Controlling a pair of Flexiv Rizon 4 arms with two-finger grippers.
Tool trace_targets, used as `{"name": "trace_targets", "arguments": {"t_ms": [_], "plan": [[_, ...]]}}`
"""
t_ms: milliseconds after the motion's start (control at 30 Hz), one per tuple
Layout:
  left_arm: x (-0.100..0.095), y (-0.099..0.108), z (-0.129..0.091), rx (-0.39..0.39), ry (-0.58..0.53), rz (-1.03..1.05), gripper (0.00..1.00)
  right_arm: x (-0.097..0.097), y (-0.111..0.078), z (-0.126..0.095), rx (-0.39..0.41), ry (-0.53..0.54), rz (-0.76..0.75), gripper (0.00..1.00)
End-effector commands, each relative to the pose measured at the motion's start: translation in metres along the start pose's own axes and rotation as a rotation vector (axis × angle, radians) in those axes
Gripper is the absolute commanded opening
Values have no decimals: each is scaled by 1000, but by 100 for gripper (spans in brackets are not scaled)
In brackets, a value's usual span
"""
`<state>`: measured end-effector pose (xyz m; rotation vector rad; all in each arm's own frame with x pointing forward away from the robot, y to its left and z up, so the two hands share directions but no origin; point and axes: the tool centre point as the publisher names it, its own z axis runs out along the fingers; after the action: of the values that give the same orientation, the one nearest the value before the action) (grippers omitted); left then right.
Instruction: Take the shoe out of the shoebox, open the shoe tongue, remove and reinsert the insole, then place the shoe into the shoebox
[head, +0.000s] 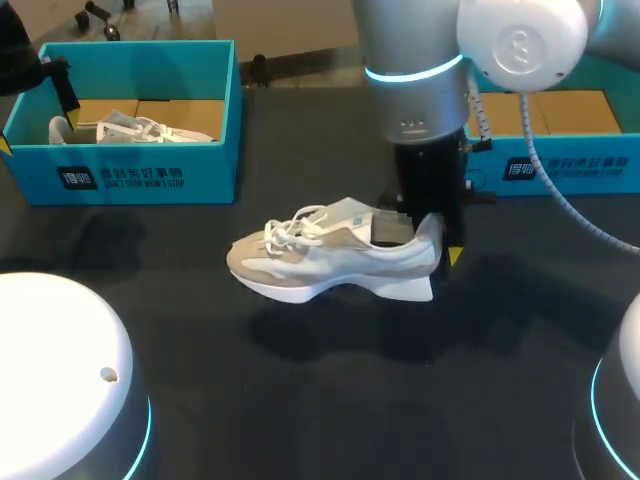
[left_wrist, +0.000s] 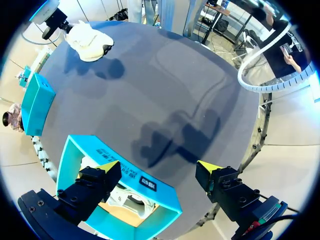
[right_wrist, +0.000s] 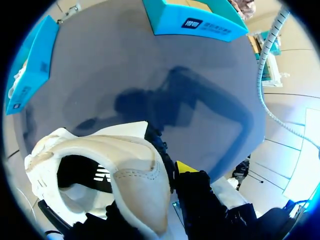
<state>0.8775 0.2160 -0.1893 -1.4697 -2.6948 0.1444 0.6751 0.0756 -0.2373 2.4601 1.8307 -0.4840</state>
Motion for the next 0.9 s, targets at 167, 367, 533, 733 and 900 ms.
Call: {"name": "trace_targets", "arguments": {"t_ms": [167,367,533,733,900], "plan": [[0,0,0,-1,2,0,100,1,0,-1,1,1,0,0],[0,0,0,-1,2,0,100,1,0,-1,1,1,0,0],[0,0,0,-1,2,0,100,3,4,9,-51,22,-3,0],[0,0,0,-1,2,0,100,8,13,25,-116,12,-19,0],[0,0,0,-1,2,0,100,10,19,39,-148,22,-45,0]]}}
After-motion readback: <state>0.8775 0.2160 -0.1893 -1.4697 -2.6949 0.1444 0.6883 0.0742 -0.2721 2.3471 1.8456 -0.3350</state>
